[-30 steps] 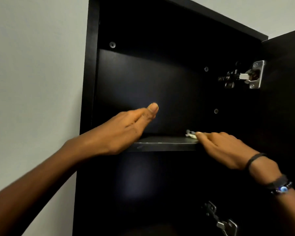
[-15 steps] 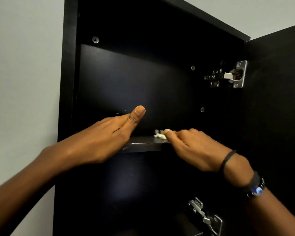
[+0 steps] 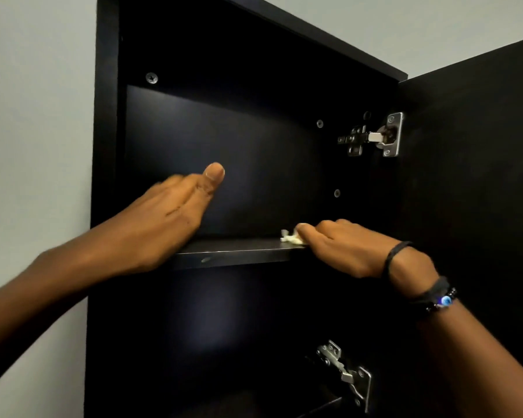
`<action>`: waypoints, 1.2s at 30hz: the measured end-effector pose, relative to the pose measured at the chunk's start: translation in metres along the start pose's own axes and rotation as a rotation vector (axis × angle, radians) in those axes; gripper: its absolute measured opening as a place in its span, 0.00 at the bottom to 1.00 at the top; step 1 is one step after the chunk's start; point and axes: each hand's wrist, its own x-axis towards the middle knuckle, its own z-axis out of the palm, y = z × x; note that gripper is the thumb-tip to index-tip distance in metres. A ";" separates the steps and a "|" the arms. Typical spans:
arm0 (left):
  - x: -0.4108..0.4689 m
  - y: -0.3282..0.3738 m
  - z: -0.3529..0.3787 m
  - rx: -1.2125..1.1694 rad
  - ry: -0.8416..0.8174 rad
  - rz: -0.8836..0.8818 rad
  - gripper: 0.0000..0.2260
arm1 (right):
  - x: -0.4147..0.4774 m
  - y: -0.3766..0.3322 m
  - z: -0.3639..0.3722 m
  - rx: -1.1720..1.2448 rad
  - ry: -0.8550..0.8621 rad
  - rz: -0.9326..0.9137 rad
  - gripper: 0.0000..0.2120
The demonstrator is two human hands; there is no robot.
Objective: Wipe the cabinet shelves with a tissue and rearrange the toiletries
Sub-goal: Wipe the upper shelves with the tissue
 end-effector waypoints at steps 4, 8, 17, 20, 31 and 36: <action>-0.001 0.009 -0.023 0.416 0.021 0.126 0.35 | 0.019 0.008 0.000 0.004 -0.140 0.090 0.17; 0.003 0.010 -0.050 1.136 -0.083 0.402 0.31 | 0.048 -0.040 0.003 0.216 -0.066 -0.141 0.17; 0.013 -0.014 -0.095 1.502 -0.097 0.591 0.21 | 0.034 -0.121 -0.009 0.450 0.050 -0.547 0.18; 0.011 -0.015 -0.092 1.521 -0.087 0.595 0.20 | 0.029 -0.089 -0.009 0.408 0.076 -0.435 0.25; 0.004 -0.005 -0.068 1.600 -0.243 0.428 0.22 | 0.052 -0.140 -0.007 0.387 0.067 -0.422 0.17; -0.004 -0.002 -0.071 1.573 -0.250 0.388 0.14 | 0.026 -0.107 -0.001 0.464 0.125 -0.514 0.14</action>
